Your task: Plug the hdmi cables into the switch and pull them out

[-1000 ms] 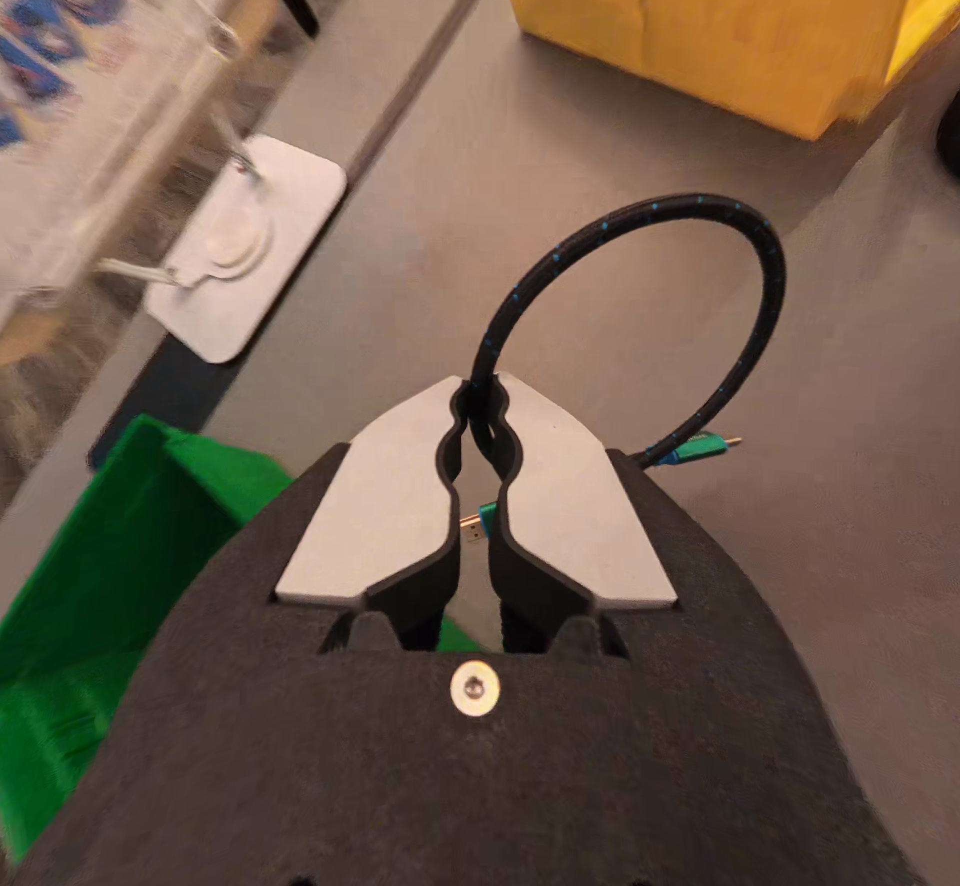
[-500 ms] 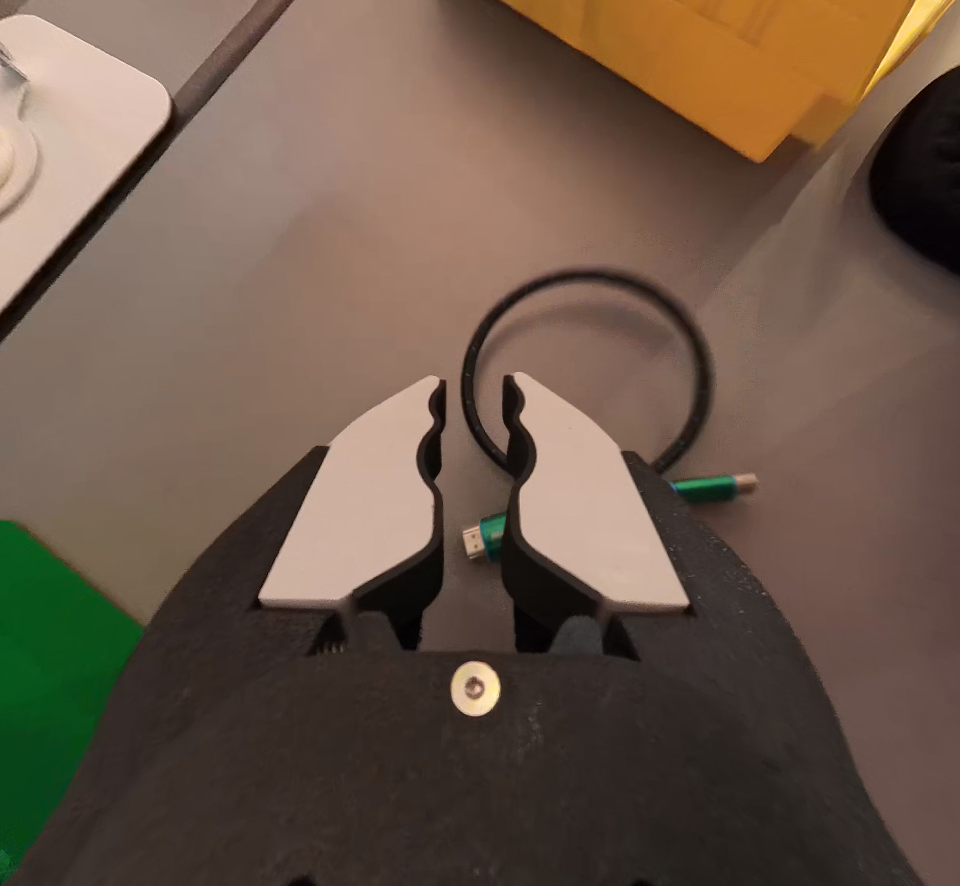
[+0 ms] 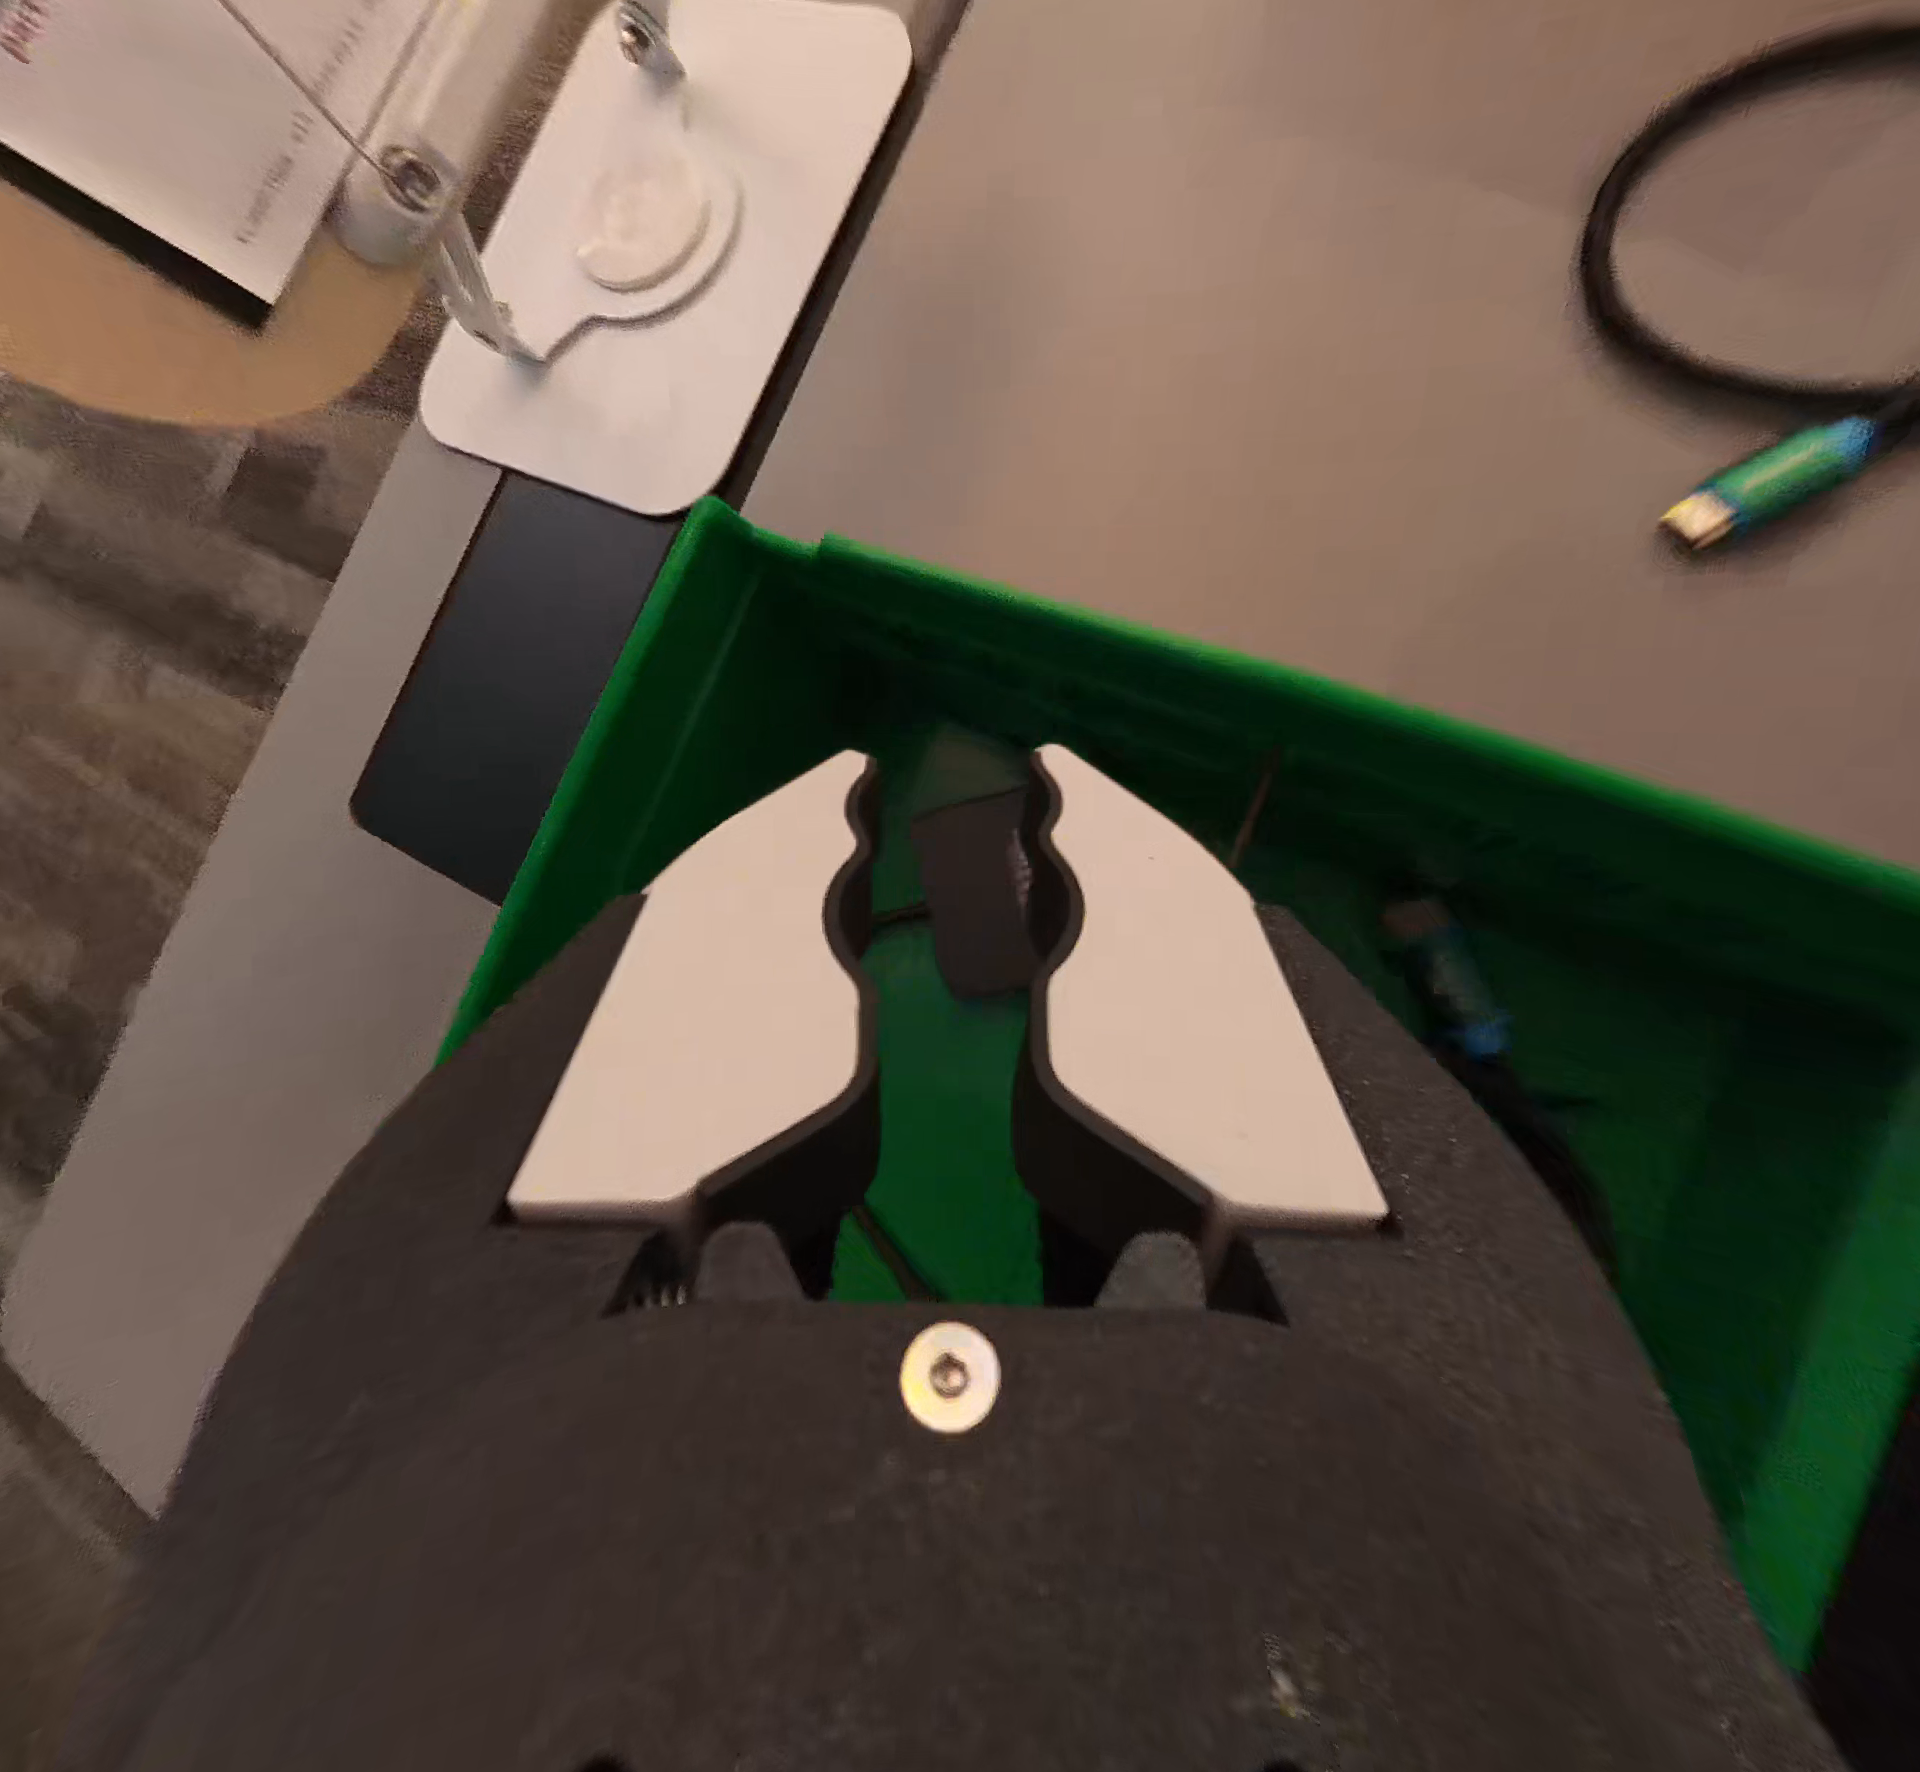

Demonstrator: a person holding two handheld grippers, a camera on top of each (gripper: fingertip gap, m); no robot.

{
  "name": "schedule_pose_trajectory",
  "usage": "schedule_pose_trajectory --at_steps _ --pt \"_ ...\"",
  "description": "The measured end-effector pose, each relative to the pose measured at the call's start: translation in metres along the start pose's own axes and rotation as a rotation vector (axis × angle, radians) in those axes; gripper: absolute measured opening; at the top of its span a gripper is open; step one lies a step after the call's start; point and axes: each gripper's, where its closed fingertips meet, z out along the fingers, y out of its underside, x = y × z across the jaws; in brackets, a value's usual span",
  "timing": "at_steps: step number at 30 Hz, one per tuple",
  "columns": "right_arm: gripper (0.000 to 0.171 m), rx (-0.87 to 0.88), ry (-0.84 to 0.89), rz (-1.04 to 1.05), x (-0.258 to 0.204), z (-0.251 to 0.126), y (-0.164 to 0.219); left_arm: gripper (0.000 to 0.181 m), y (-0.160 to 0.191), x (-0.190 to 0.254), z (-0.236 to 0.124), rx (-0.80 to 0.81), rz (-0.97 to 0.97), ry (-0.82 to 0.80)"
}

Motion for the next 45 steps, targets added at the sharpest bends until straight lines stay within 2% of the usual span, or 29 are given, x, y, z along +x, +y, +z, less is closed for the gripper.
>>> schedule_pose_trajectory --at_steps 3,7,11,13,16,19,23,24,25,26,30,35,41,45 --pt "0.048 -0.029 0.015 -0.005 0.003 0.003 0.007 0.024 0.027 -0.004 0.019 -0.107 0.073 0.084" --pt "0.048 -0.076 0.029 -0.010 0.007 0.009 0.018 0.038 0.062 0.003 0.044 -0.275 -0.017 0.277" --pt "0.048 -0.142 0.047 -0.021 0.011 0.017 0.034 0.053 0.068 0.014 0.057 -0.325 -0.008 0.383" --pt "0.048 -0.169 0.045 -0.024 0.011 0.022 0.041 0.062 0.068 0.017 0.063 -0.335 0.018 0.382" --pt "0.048 -0.212 0.039 -0.047 0.007 0.028 0.050 0.067 0.073 0.019 0.068 -0.366 0.041 0.377" --pt "0.048 -0.246 0.047 -0.090 0.004 0.033 0.053 0.067 0.076 0.017 0.069 -0.384 0.049 0.375" --pt "0.048 -0.244 0.050 -0.138 0.000 0.034 0.049 0.052 0.078 0.016 0.067 -0.405 0.049 0.377" --pt "0.047 -0.239 0.053 -0.142 0.000 0.033 0.047 0.044 0.080 0.012 0.065 -0.415 0.069 0.355" --pt "0.047 -0.230 0.056 -0.142 0.000 0.033 0.045 0.017 0.085 0.005 0.063 -0.436 0.104 0.319" --pt "0.046 -0.219 0.058 -0.140 0.001 0.032 0.043 0.001 0.091 -0.001 0.061 -0.461 0.142 0.285" --pt "0.046 -0.196 0.051 -0.124 0.001 0.029 0.039 0.000 0.102 -0.007 0.056 -0.486 0.128 0.245" --pt "0.046 -0.197 0.046 -0.123 0.001 0.029 0.040 0.002 0.095 -0.011 0.053 -0.435 0.148 0.228" --pt "0.046 -0.209 0.042 -0.160 0.000 0.030 0.044 0.028 0.093 -0.009 0.043 -0.474 0.262 0.281" --pt "0.046 -0.232 0.048 -0.174 0.000 0.031 0.048 0.033 0.104 -0.025 0.042 -0.550 0.438 0.211"
